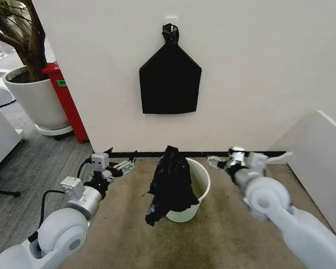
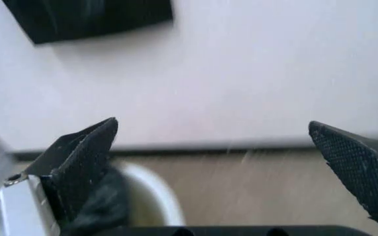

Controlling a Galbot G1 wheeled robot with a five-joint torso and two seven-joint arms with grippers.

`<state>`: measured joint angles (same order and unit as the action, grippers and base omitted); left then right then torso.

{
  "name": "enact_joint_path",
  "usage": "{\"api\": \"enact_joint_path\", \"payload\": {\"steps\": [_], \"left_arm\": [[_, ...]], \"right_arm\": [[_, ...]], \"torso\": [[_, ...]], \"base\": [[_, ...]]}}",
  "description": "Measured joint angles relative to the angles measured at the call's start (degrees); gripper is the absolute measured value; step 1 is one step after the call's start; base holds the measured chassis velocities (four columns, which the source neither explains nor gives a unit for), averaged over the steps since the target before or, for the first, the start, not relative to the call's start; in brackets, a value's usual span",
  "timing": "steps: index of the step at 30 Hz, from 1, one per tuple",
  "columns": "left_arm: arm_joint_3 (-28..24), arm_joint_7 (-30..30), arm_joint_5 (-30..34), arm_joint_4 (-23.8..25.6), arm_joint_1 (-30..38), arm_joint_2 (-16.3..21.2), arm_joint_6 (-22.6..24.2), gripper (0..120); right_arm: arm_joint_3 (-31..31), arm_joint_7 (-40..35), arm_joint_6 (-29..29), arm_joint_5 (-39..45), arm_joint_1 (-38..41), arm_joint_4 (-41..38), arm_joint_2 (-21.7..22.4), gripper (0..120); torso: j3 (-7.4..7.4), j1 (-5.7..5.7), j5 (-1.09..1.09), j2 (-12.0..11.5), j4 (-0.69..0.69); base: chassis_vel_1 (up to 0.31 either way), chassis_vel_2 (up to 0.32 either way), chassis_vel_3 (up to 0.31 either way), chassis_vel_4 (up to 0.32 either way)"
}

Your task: Place the garbage bag over the trash bin.

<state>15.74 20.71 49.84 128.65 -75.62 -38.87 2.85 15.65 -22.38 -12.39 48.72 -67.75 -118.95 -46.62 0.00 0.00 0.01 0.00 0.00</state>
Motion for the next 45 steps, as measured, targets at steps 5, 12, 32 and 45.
{"api": "enact_joint_path", "payload": {"steps": [5,12,32,45], "left_arm": [[-0.2,-0.8,-1.0,-1.0,-0.6,0.3,-0.2,100],[-1.2,-2.2,-3.2,-1.7,-1.4,-0.3,-0.5,100],[-5.8,-2.6,2.5,-8.0,7.0,-0.3,12.2,100],[-13.8,0.9,9.1,-13.8,22.1,-2.4,25.7,100]], "right_arm": [[13.6,17.0,12.1,-14.5,-15.0,0.9,-5.8,100],[19.9,23.7,15.8,-29.2,-29.6,-5.9,-20.5,100],[19.2,19.7,11.8,-34.2,-35.4,-12.3,-30.7,100],[17.9,17.7,9.5,-31.9,-35.6,-12.7,-30.3,100]], "torso": [[0.0,0.0,-0.01,0.0,-0.02],[-0.01,0.0,-0.01,0.0,-0.02],[0.01,0.0,-0.03,0.0,0.01],[0.01,0.0,-0.01,0.0,0.02]], "base": [[0.0,0.0,0.0,0.0],[0.0,0.0,0.0,0.0],[0.0,0.0,0.0,0.0],[0.0,0.0,0.0,0.0]]}}
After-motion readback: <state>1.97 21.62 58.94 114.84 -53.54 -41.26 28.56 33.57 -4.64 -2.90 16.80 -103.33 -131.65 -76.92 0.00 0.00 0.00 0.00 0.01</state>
